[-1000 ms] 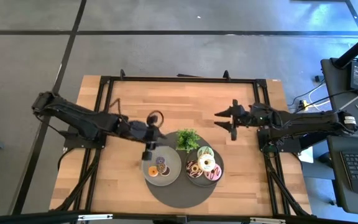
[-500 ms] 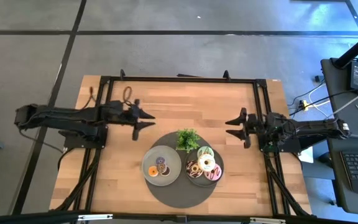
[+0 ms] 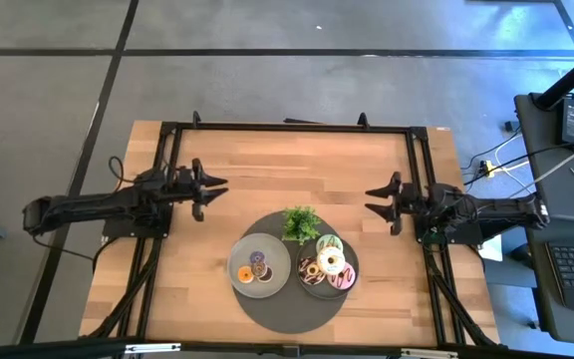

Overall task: Pick & Place donuts
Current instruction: Return to Home Position

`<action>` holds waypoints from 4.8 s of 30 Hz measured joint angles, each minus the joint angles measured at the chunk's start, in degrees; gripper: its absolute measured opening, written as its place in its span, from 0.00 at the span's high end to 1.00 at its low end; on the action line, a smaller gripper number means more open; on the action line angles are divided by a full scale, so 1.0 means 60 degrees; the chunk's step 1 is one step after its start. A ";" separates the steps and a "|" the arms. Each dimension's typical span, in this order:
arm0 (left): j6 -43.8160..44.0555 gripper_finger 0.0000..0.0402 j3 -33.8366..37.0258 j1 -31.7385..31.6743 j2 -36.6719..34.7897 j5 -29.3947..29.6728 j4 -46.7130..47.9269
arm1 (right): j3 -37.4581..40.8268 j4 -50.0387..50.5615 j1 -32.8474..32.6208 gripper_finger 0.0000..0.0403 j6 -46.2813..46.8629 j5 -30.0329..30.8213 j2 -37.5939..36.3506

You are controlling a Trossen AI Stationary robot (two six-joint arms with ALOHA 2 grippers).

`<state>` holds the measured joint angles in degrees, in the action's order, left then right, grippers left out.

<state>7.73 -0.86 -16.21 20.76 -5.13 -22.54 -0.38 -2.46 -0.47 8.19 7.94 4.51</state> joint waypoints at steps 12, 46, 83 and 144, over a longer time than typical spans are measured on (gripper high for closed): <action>0.0011 0.72 0.0061 -0.0775 -0.2468 0.0002 0.2264 | -0.0004 0.0022 0.0000 0.52 -0.0456 -0.0197 -0.0700; 0.0341 0.72 -0.0074 -0.1128 -0.3349 0.0251 0.3827 | -0.0007 -0.0102 0.0004 0.52 -0.0960 0.0597 -0.0725; 0.0341 0.71 -0.0071 -0.1130 -0.3349 0.0244 0.3800 | -0.0007 -0.0102 0.0004 0.52 -0.3170 0.0579 -0.0714; 0.0341 0.72 -0.0067 -0.1128 -0.3345 0.0240 0.3798 | -0.0007 -0.0100 0.0004 0.52 -0.3164 0.0581 -0.0711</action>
<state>9.78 -1.26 -22.98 0.69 -3.68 0.25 -0.43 -3.06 -0.45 -10.80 11.43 0.25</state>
